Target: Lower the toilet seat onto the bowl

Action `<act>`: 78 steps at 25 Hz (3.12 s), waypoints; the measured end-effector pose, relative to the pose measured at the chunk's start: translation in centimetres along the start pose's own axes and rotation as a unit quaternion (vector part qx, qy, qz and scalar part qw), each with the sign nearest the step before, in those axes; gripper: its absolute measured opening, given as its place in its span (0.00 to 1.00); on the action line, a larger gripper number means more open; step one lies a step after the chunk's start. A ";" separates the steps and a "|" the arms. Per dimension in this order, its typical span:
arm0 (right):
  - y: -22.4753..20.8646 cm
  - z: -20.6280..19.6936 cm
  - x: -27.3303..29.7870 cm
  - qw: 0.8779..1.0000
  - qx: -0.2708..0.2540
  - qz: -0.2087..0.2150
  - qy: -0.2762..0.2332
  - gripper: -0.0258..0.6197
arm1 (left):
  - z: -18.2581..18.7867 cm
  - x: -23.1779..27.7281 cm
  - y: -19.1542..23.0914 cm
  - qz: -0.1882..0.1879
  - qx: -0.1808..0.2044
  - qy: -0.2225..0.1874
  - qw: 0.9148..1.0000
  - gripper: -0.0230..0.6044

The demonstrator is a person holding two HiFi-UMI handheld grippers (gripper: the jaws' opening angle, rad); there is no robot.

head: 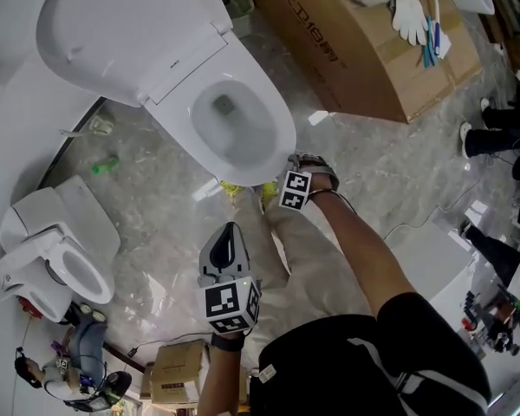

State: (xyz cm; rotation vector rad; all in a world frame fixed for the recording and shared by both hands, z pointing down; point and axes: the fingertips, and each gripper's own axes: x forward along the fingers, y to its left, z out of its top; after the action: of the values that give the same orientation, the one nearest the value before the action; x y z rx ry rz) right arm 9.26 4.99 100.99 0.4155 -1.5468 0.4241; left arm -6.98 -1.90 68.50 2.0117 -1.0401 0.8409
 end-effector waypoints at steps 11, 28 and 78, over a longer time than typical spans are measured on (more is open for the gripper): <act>1.5 0.3 2.0 0.997 0.057 0.042 -0.001 0.45 | -1.6 -0.3 1.2 0.009 -0.010 0.007 1.000 0.06; -0.1 -0.1 3.4 0.996 0.076 0.033 0.034 0.24 | -3.0 -0.2 1.2 0.006 -0.017 0.014 1.000 0.06; -4.7 10.4 -59.1 0.830 0.186 -0.210 -0.483 0.03 | 16.8 -22.3 -4.1 0.060 0.091 -0.292 0.950 0.06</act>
State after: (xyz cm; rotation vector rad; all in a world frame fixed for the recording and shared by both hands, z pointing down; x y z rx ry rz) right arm 3.71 -4.37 41.77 1.4121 -2.2612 0.1463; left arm -10.11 -4.99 40.64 2.4488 -1.4626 0.4059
